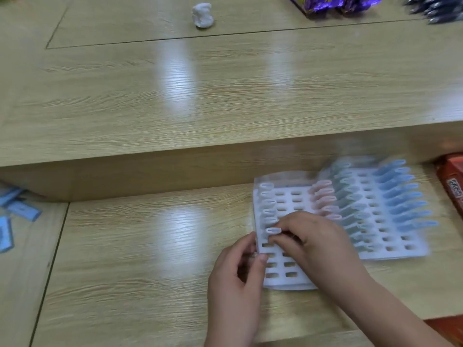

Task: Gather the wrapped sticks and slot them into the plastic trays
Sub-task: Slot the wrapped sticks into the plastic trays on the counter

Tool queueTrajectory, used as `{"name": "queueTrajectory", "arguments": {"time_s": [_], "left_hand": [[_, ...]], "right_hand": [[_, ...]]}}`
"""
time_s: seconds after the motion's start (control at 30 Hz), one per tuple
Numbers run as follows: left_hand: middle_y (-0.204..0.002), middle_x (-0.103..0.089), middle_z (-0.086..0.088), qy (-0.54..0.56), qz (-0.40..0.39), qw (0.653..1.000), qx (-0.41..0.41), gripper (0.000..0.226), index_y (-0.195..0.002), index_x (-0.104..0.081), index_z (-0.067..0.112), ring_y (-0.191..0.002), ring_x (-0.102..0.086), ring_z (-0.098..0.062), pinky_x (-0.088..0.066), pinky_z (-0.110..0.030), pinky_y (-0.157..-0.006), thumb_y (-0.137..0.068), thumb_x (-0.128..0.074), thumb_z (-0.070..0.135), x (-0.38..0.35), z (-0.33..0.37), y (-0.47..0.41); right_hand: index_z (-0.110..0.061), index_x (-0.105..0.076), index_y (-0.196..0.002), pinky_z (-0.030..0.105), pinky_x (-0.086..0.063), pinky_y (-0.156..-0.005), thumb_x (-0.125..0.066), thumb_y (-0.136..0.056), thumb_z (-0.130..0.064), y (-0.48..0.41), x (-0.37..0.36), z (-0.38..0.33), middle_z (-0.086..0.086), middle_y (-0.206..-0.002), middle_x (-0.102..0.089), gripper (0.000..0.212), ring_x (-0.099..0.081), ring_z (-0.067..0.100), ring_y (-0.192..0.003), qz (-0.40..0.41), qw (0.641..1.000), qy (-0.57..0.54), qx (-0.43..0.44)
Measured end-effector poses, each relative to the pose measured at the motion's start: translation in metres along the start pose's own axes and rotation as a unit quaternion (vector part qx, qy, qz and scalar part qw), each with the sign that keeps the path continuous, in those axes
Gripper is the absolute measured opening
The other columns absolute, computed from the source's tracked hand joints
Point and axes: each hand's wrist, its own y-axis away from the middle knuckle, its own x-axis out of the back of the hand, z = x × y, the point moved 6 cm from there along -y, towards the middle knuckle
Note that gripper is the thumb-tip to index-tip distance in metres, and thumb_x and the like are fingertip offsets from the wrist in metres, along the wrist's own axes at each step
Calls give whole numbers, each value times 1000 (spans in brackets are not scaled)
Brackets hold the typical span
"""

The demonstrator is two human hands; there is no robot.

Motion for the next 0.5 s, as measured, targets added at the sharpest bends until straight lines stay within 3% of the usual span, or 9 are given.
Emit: {"name": "queueTrajectory", "arguments": {"time_s": [0.17, 0.27, 0.4, 0.5], "left_hand": [[-104, -72, 14, 26, -13, 999, 16, 29, -113, -69, 43, -96, -69, -6, -58, -31, -86, -91, -72, 25, 4, 0, -1], [-103, -73, 13, 39, 12, 998, 55, 20, -113, -68, 38, -98, -69, -7, -57, -42, -91, -95, -65, 31, 25, 10, 12], [-91, -70, 18, 29, 86, 994, 66, 19, -107, -69, 35, -92, -69, -16, -57, -50, -89, -97, -64, 20, 74, 40, 54], [-92, -70, 16, 12, 123, 991, 46, 26, -105, -69, 44, -88, -68, -13, -58, -33, -81, -97, -65, 19, 110, 69, 107]], "right_hand": [[-19, -73, -88, 8, -33, -63, -84, -74, -31, 7, -1, 4, -16, -78, -60, 21, -58, 4, -70, -16, 999, 19, -37], [-32, -66, -95, 9, -38, -64, -75, -81, -37, 21, 21, -5, -21, -84, -60, 18, -58, -5, -73, 4, 994, -38, -98], [-40, -60, -100, 13, -48, -71, -70, -86, -32, 47, 54, -38, -20, -98, -64, 18, -62, -7, -87, 28, 974, -182, -132], [-49, -57, -101, 12, -46, -81, -69, -87, -31, 64, 71, -78, -22, -103, -64, 26, -61, -6, -96, -40, 967, -239, -83]]}}
